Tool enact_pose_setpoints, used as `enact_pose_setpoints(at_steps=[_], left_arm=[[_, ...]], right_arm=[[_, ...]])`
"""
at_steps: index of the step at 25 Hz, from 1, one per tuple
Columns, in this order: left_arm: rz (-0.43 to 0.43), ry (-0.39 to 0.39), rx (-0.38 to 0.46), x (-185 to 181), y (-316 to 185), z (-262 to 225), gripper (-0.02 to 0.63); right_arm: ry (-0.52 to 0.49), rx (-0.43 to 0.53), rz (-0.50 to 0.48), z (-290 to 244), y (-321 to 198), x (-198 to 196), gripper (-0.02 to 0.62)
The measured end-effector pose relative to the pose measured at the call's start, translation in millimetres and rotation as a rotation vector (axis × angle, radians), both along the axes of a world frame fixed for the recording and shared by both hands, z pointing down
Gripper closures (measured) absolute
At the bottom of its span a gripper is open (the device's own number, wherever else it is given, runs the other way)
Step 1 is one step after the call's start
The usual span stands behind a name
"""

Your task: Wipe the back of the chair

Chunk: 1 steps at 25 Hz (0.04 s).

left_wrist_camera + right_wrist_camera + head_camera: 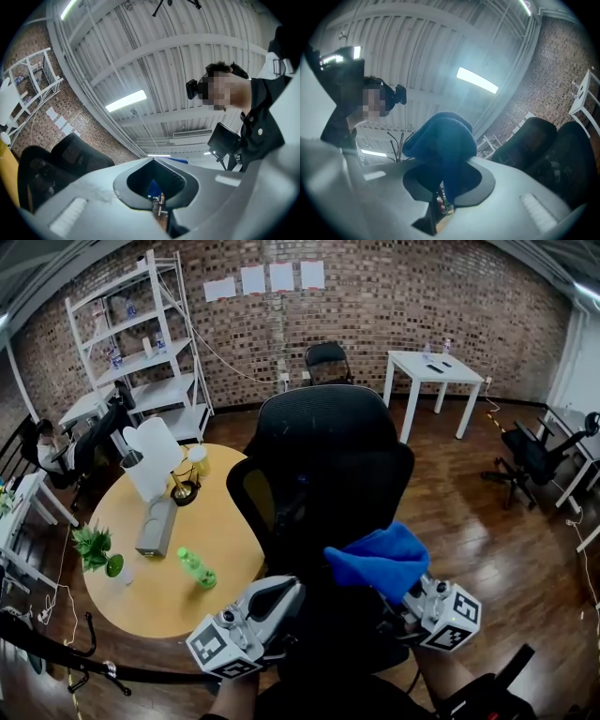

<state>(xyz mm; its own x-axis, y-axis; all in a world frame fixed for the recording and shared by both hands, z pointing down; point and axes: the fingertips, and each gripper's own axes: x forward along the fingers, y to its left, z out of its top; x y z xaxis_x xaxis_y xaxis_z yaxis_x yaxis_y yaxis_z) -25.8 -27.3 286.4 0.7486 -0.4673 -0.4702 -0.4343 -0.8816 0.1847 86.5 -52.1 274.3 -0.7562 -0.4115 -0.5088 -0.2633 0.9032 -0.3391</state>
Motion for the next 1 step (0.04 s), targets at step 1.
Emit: enact_pose_setpoints(at_steps=[1], left_arm=[[0.0, 0.002, -0.003, 0.5, -0.7, 0.2, 0.614]], right_arm=[[-0.002, -0.001, -0.001, -1.0, -0.2, 0.9, 0.541]])
